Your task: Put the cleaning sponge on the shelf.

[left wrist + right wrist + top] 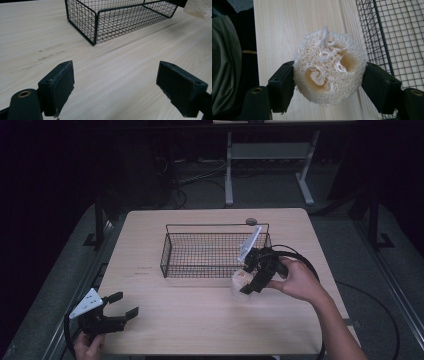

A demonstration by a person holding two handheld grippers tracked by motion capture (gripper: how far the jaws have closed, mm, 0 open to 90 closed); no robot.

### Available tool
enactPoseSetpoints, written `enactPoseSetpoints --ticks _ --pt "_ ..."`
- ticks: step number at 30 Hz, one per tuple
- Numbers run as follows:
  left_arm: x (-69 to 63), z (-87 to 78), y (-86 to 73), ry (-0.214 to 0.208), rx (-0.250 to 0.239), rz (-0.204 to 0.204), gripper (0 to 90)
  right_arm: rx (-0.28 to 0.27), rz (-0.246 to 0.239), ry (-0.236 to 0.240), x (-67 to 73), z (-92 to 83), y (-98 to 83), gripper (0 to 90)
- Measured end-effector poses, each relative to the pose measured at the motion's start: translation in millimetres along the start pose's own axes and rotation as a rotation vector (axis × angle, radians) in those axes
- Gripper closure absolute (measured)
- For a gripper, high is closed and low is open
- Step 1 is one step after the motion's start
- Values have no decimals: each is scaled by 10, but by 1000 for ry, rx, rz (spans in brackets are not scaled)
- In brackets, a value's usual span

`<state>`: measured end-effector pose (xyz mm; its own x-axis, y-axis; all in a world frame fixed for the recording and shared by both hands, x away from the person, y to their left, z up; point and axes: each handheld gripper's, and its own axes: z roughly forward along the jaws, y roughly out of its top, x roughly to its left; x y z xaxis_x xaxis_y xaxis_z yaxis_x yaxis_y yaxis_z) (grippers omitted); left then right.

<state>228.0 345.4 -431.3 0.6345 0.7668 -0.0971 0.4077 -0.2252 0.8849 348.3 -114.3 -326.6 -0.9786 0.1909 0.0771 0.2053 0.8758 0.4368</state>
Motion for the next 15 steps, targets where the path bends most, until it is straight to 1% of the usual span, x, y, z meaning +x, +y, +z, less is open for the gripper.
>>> enactPoseSetpoints --ticks 8,15 --pt "-1 -2 1 0 0 1 141 11 0 5 -51 -42 66 286" --pt "-2 -2 2 0 -1 1 141 18 -3 -3 -100 -106 139 286"
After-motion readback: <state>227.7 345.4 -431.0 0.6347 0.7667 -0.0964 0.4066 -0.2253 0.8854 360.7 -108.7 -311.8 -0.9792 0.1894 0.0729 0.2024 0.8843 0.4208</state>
